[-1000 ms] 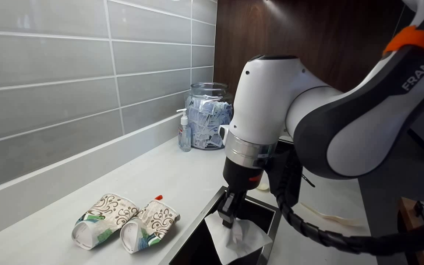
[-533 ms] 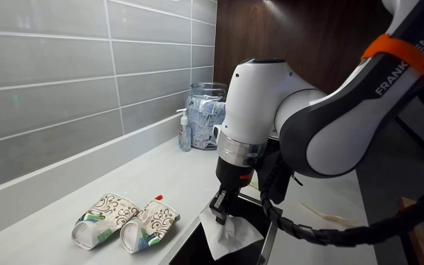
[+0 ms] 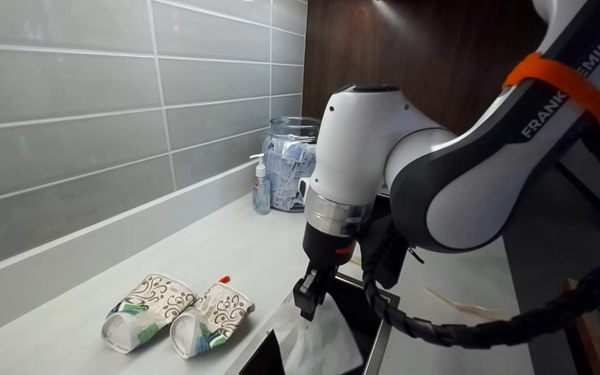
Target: Use the napkin to wipe the surface and put it in the bin
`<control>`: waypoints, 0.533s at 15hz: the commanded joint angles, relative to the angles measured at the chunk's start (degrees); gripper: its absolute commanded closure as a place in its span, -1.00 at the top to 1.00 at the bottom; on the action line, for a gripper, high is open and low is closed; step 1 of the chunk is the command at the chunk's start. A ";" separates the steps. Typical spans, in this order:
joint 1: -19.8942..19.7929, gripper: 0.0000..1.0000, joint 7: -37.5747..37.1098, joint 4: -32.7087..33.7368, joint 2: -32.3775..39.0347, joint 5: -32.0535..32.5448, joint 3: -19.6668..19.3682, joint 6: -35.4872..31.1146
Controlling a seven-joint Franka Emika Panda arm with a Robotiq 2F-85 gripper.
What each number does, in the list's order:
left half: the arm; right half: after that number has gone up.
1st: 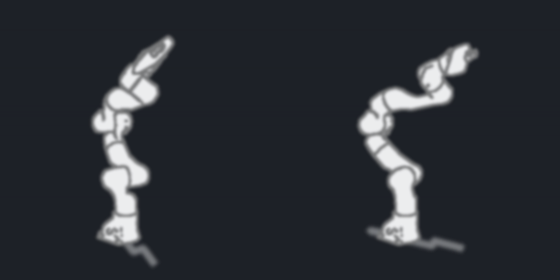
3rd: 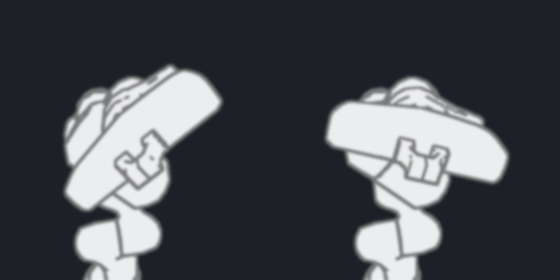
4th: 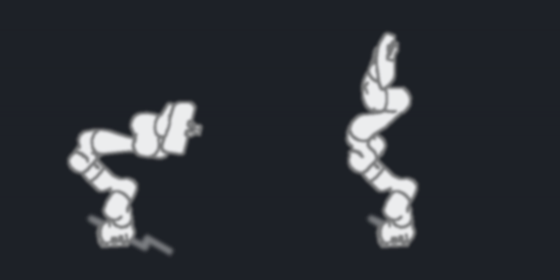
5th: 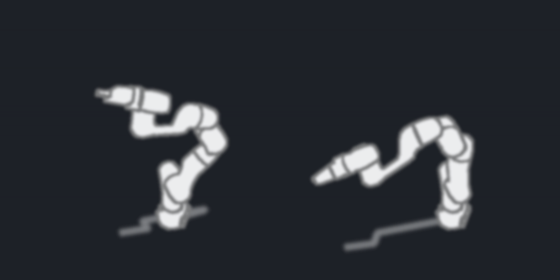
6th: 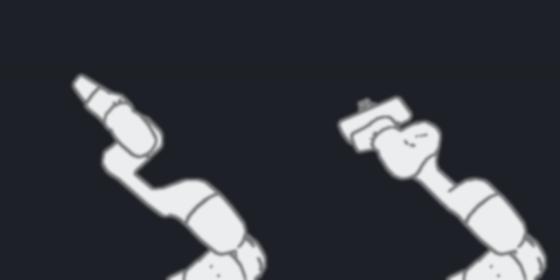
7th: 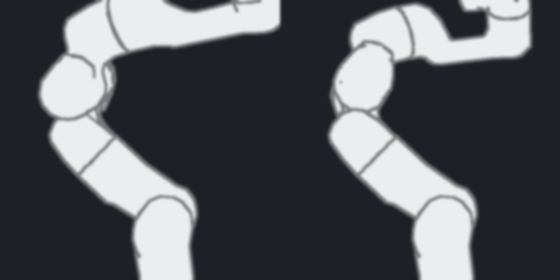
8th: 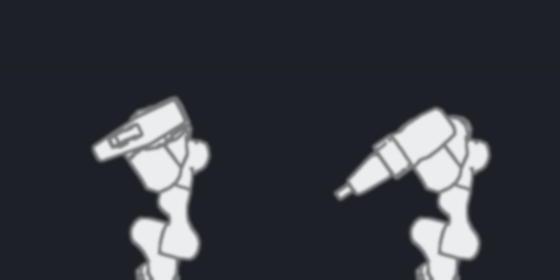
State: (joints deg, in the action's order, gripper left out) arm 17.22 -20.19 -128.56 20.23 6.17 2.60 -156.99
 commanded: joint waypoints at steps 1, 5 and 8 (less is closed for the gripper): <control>0.74 0.43 -0.44 1.17 0.56 1.24 -0.61 2.18; 0.94 0.98 -0.58 0.95 0.24 1.11 -0.49 2.37; 0.95 1.00 -0.72 0.20 -0.88 0.66 -0.25 3.67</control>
State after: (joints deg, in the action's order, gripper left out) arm 17.61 -20.19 -128.40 20.31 6.17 2.61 -156.69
